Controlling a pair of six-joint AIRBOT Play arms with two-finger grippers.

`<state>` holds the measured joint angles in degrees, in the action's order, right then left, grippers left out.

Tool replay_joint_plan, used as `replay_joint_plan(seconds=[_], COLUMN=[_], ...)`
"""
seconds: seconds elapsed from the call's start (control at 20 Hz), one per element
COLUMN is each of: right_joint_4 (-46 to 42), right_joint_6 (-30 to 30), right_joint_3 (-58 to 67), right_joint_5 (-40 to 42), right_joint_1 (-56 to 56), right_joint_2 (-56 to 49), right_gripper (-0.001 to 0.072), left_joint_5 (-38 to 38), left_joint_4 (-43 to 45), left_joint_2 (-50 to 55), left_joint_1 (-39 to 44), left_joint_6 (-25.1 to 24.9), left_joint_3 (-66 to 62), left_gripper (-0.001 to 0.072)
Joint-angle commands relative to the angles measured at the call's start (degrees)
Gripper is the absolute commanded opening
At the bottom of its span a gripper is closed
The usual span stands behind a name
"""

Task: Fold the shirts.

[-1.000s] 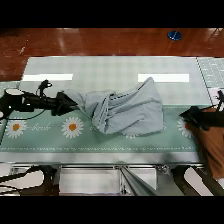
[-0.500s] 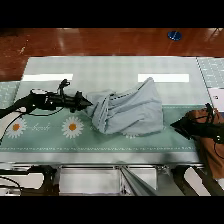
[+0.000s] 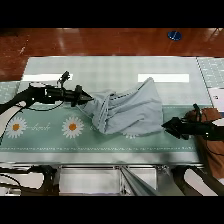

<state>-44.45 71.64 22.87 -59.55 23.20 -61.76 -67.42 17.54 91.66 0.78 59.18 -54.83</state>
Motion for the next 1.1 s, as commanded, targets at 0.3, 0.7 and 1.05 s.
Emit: replay_joint_plan(seconds=[0.3,0.7,1.05], right_joint_4=[7.48,-2.49,-17.90], right_joint_6=[-3.61,6.56,9.97], right_joint_3=[18.49,65.55,88.48], right_joint_5=[0.92,-9.81,-23.04], right_joint_1=[-22.86,-16.28,-15.41], right_joint_2=[-16.33,-2.86,10.01], right_gripper=[0.0024,0.0024,0.0024], left_joint_5=[-6.36,-11.43,-5.09], left_joint_4=[-1.14,-14.03,0.76], left_joint_2=[-1.51,-17.46,-32.81], left_joint_1=[-2.10,-22.60,-39.71], left_joint_6=[1.81,5.53,14.67], left_joint_3=[-2.60,-35.76,-55.78], left_gripper=[0.0021,0.0020,0.0021])
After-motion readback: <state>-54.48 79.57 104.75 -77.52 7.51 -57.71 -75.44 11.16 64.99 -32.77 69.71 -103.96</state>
